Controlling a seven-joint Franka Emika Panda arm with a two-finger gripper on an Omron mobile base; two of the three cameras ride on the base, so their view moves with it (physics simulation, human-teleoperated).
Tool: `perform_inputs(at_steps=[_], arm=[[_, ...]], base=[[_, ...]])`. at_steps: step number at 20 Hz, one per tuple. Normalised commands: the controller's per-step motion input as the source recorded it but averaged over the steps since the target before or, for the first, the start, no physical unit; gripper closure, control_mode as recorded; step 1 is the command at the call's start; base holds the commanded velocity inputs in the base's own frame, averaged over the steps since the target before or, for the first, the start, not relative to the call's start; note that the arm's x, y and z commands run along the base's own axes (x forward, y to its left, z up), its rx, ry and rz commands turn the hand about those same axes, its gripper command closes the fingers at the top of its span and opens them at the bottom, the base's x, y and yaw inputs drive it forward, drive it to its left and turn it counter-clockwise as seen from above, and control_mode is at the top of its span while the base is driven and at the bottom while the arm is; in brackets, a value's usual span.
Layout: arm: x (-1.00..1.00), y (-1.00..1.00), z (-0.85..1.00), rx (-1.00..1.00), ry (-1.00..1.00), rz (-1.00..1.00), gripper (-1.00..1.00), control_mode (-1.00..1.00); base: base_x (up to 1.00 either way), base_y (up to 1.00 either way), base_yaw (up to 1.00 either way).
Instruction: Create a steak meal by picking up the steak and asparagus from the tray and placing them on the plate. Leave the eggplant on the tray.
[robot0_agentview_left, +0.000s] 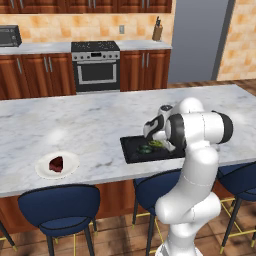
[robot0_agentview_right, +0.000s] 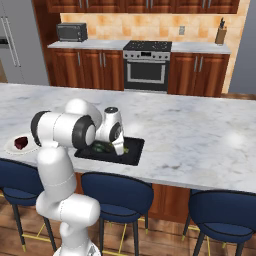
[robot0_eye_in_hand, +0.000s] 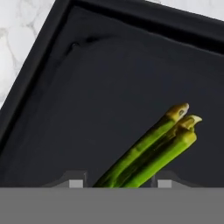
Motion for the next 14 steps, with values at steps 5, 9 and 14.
perform_inputs(at_steps=[5, 9, 14], arm=[[0.00, 0.00, 0.36, 0.00, 0.00, 0.00, 1.00, -1.00], [-0.33, 0.00, 0.88, 0.00, 0.00, 0.00, 1.00, -1.00], [-0.62, 0.34, 0.94, -0.03, -0.05, 0.00, 1.00, -1.00]], base=[[0.00, 0.00, 0.00], [0.00, 0.00, 0.00], [0.00, 0.00, 0.00]])
